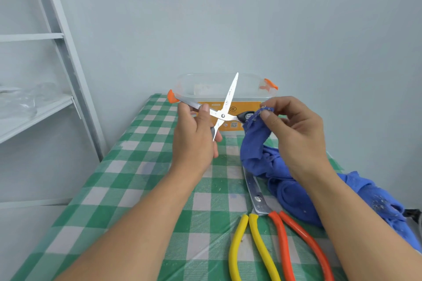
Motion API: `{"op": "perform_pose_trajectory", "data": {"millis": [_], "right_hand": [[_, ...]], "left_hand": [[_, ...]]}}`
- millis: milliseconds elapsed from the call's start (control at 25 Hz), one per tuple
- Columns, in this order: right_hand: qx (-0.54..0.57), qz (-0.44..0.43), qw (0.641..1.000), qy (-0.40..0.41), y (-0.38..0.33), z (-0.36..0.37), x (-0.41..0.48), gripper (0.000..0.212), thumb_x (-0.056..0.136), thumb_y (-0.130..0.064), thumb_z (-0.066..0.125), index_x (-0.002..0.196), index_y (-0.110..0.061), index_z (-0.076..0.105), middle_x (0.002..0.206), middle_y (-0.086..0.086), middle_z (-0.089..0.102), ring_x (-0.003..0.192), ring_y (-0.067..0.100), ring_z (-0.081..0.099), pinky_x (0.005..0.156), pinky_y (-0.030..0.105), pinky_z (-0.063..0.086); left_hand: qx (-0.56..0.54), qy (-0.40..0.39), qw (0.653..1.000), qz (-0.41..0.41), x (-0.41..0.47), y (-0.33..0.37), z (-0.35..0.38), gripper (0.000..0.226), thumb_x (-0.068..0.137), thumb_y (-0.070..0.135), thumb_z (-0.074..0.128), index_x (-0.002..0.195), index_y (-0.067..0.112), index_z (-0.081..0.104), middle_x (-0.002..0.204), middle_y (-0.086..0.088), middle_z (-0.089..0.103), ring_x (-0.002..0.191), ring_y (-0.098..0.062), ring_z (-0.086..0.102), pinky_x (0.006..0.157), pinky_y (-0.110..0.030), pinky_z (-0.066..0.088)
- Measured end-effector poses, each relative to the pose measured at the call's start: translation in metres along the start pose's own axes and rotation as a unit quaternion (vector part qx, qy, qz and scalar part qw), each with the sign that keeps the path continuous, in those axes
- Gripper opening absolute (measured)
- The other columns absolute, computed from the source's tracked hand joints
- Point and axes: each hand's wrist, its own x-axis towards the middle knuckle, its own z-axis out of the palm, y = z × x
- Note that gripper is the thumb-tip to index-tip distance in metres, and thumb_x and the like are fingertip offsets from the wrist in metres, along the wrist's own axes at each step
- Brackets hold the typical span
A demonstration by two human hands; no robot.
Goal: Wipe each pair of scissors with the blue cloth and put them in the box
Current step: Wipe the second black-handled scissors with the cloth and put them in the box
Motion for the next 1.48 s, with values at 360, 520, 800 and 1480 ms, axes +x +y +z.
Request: {"op": "perform_pose_trajectory", "data": {"millis": [360,520,800,1480], "right_hand": [[0.121,0.192,0.974,-0.011,0.0,0.037,-0.011,0.018,0.07,-0.013,0.08,0.078,-0.004,0.066,0.068,0.014,0.073,0.055,0.019,0.067,0.053,0.024,0.053],[0.155,0.223,0.961,-0.046,-0.002,0.041,-0.013,0.021,0.077,-0.018,0.075,0.078,0.001,0.065,0.065,0.023,0.065,0.05,0.026,0.058,0.053,0.03,0.052],[0.22,0.287,0.93,-0.061,-0.004,0.038,-0.009,0.032,0.076,-0.019,0.076,0.092,0.005,0.061,0.071,0.024,0.056,0.061,0.032,0.049,0.058,0.035,0.049],[0.141,0.191,0.971,-0.027,0.001,0.042,-0.012,0.036,0.094,-0.016,0.068,0.068,0.005,0.055,0.049,0.016,0.047,0.043,0.024,0.042,0.045,0.028,0.041]], "left_hand": [[-0.021,0.059,0.997,0.039,-0.003,-0.008,0.017,0.012,0.106,0.039,0.04,0.095,0.034,0.043,0.067,0.01,0.057,0.041,-0.023,0.052,0.046,-0.034,0.038],[-0.037,0.062,0.996,0.044,-0.005,-0.008,0.024,0.02,0.105,0.041,0.039,0.086,0.035,0.039,0.067,-0.012,0.059,0.036,-0.024,0.049,0.045,-0.038,0.04],[-0.021,0.055,0.995,0.083,-0.008,-0.01,0.035,0.023,0.1,0.047,0.038,0.1,0.024,0.044,0.071,-0.003,0.057,0.055,-0.033,0.055,0.053,-0.052,0.048],[-0.023,0.077,0.996,0.05,-0.005,-0.01,0.039,0.025,0.103,0.043,0.039,0.093,0.021,0.04,0.074,-0.014,0.056,0.059,-0.041,0.057,0.054,-0.051,0.048]]}}
